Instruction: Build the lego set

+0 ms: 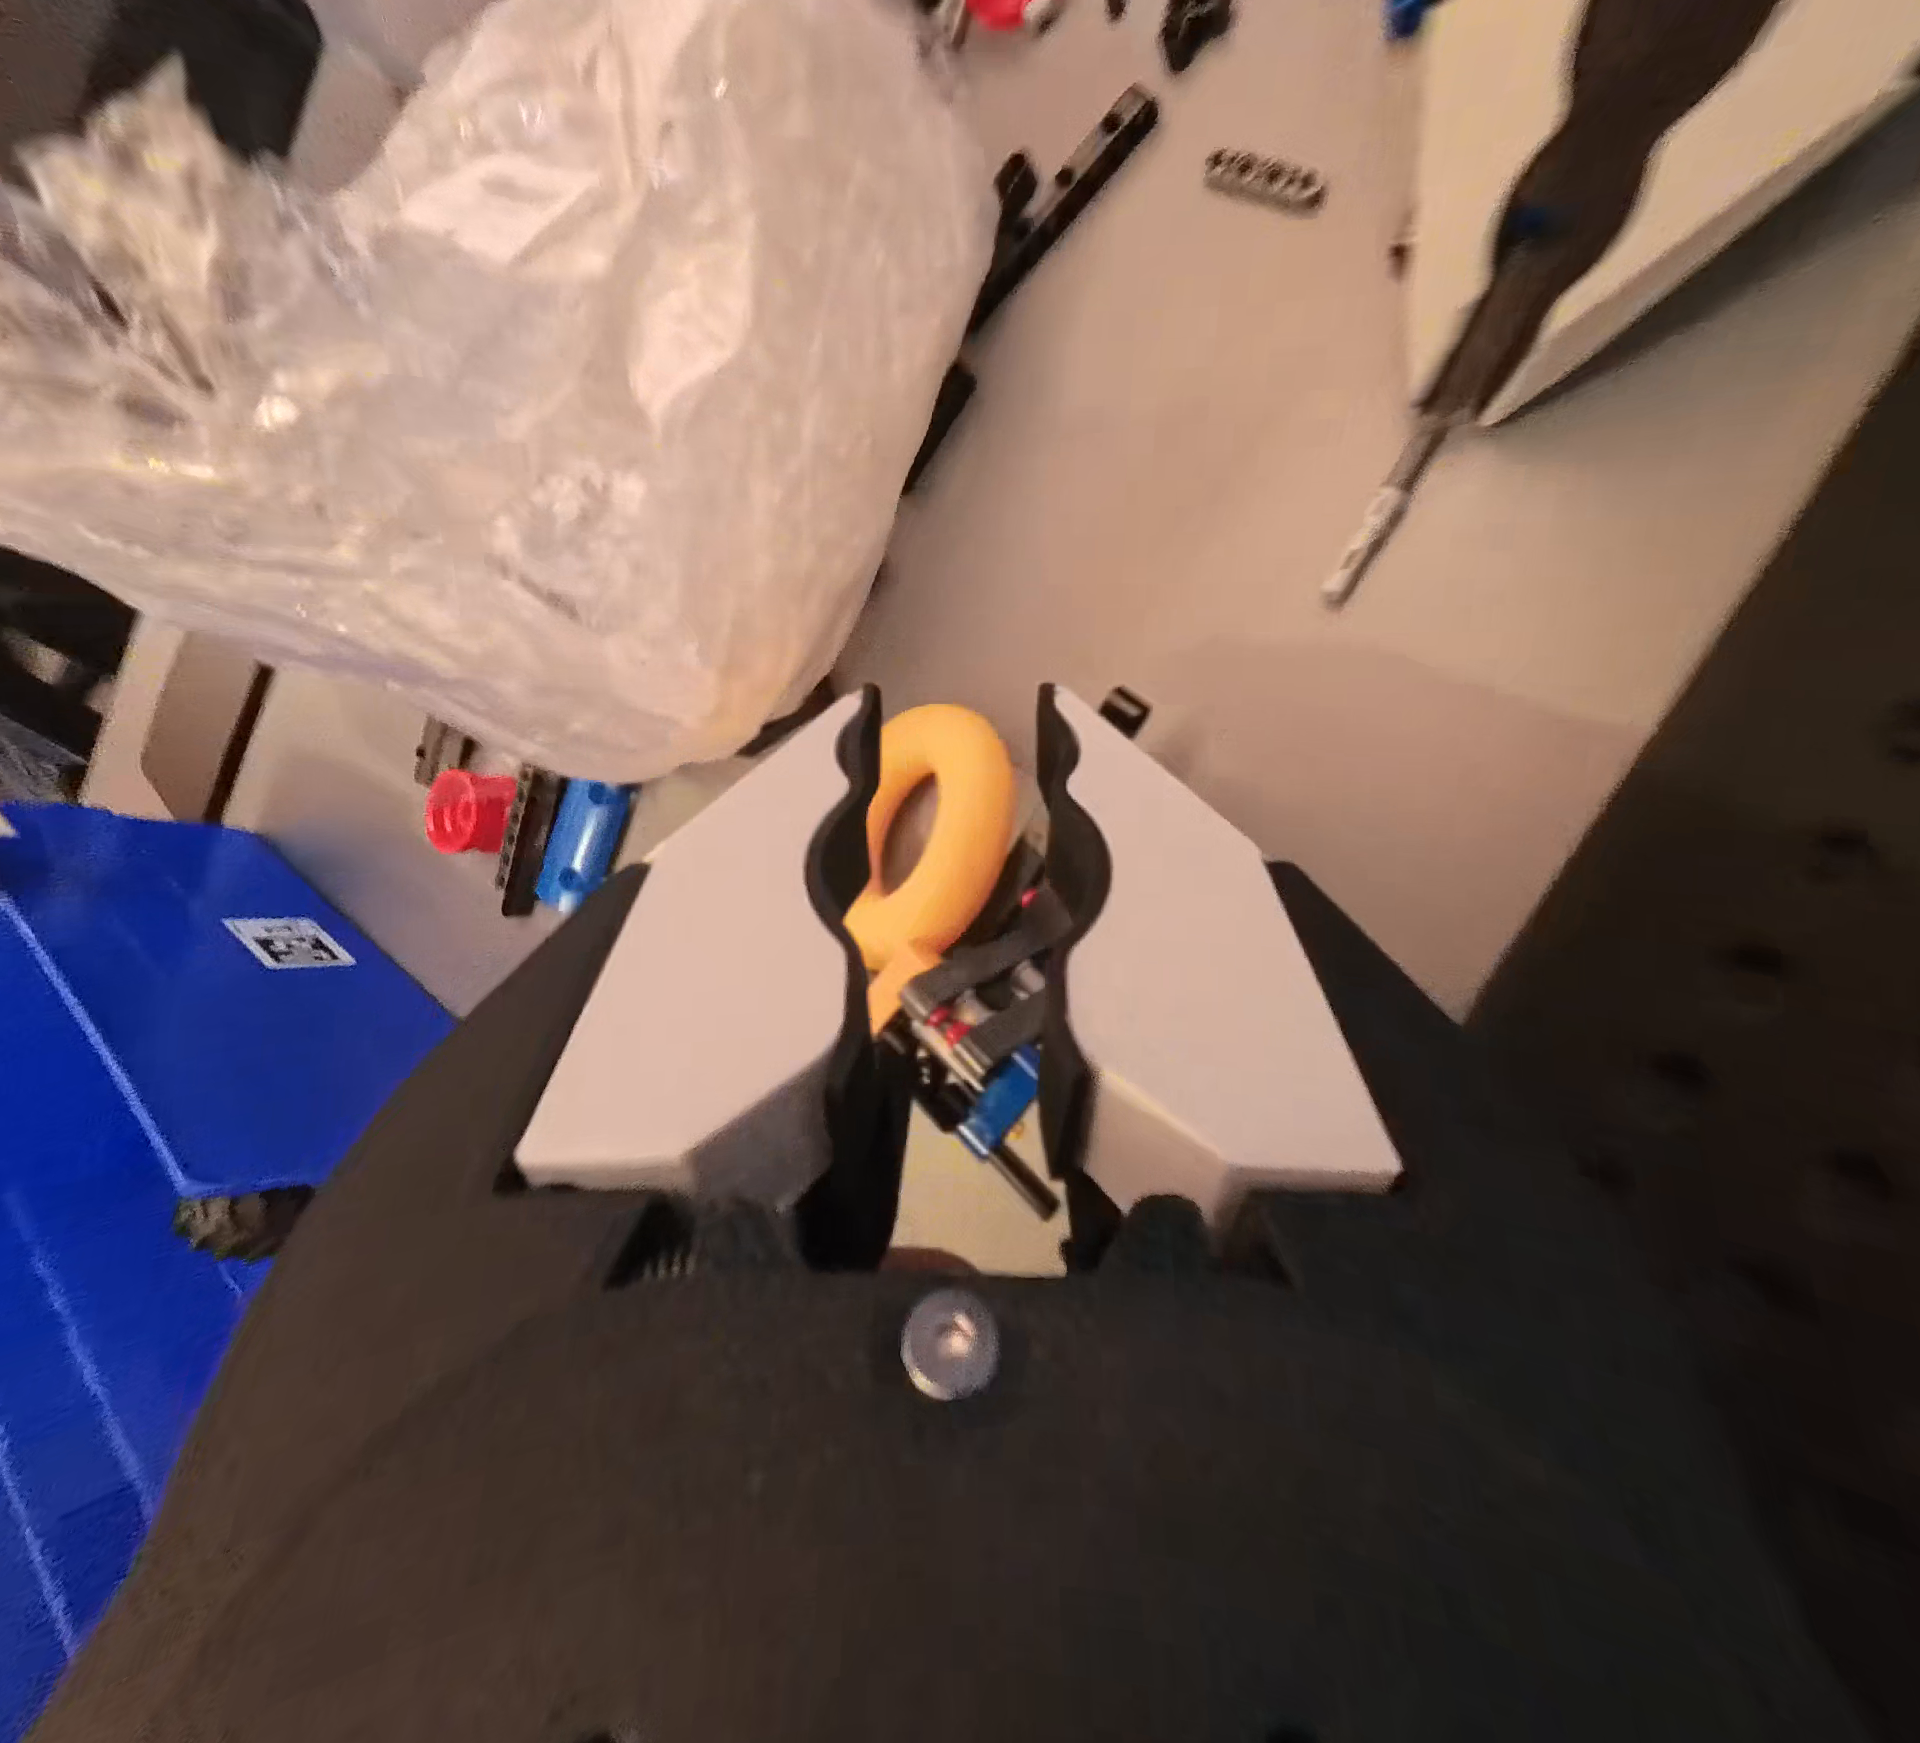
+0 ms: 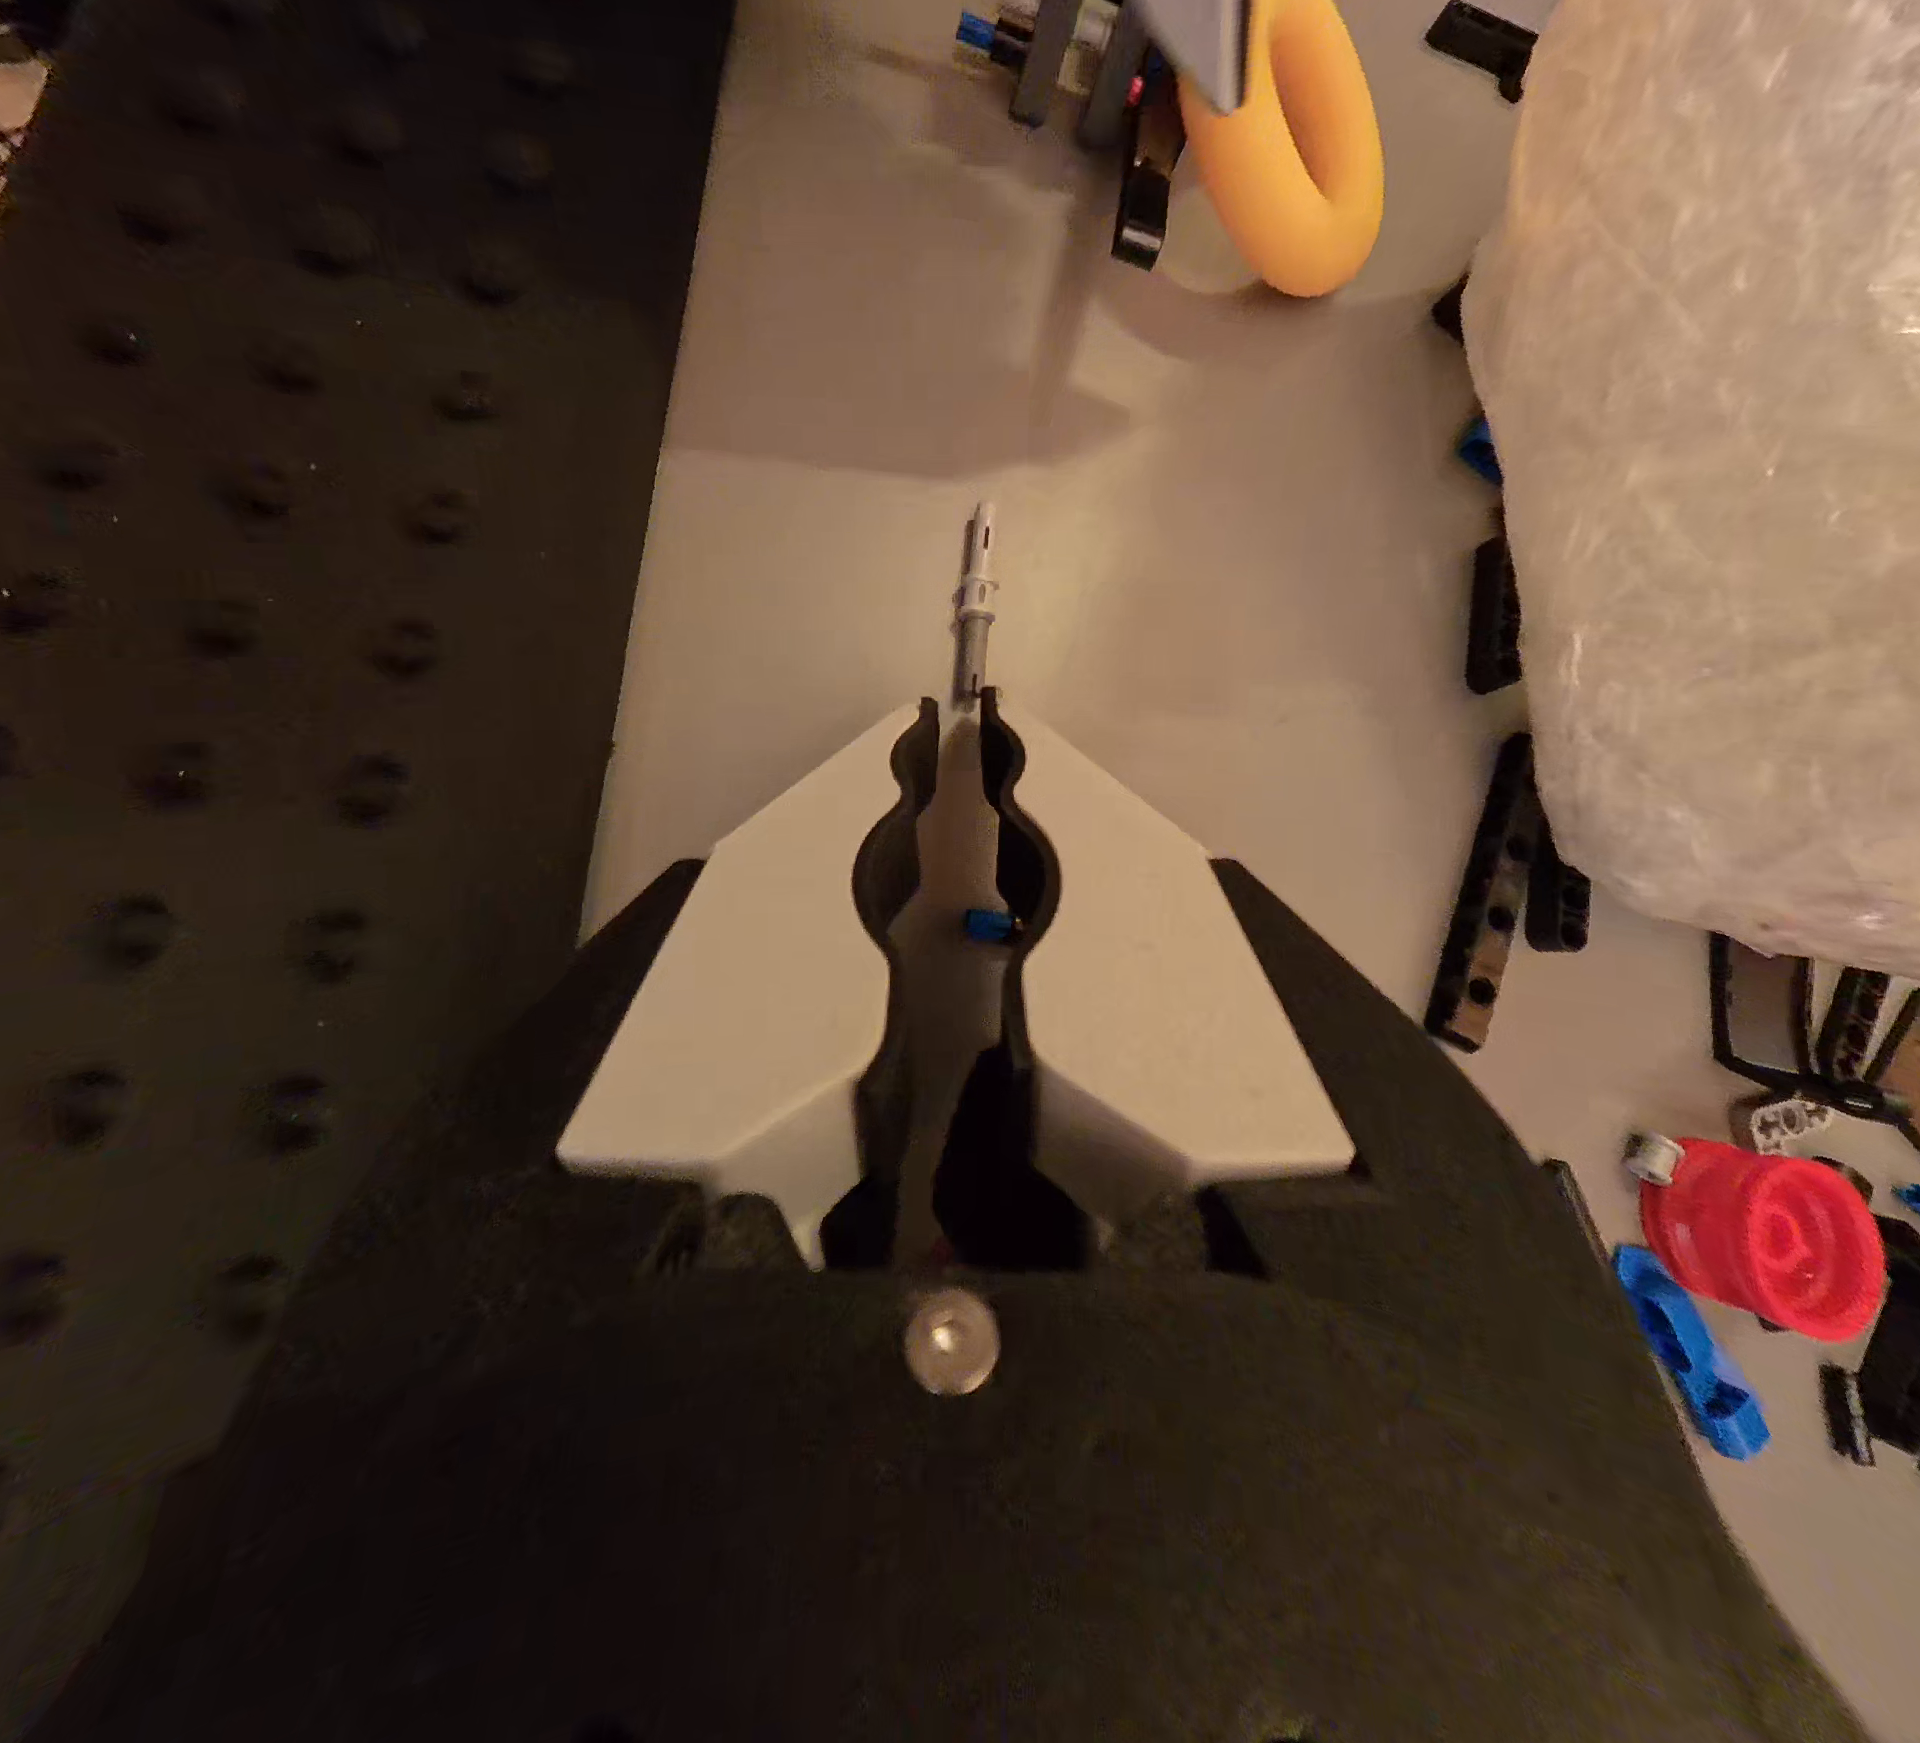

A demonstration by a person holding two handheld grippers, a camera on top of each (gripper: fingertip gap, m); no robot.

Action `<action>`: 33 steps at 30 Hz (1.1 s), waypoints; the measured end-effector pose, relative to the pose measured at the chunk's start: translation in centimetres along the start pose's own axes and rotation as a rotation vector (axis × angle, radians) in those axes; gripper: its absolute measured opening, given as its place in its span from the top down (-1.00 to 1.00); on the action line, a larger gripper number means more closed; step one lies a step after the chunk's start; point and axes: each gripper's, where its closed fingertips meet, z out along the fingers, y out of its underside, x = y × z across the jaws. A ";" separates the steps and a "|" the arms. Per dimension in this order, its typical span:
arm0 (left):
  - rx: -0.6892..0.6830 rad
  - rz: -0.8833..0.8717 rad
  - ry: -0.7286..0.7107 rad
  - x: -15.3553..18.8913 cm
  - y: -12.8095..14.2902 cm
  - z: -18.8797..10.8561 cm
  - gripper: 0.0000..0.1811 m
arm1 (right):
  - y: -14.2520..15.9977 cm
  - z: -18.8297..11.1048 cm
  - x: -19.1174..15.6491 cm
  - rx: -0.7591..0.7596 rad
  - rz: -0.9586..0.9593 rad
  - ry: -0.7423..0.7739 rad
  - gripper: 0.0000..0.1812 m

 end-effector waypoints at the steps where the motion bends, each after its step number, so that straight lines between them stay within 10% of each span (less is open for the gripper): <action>1: -0.036 -0.017 0.021 -0.3 0.6 0.5 0.68 | -0.1 0.0 -0.1 0.004 -0.001 -0.003 0.95; 10: -0.249 -0.053 0.148 0.6 4.0 2.9 0.67 | -0.5 -0.4 -0.6 0.024 -0.003 -0.013 0.96; 33: 0.372 -0.353 0.083 -5.0 -1.1 -3.0 0.83 | -0.2 -1.0 -1.1 0.031 0.012 -0.048 0.98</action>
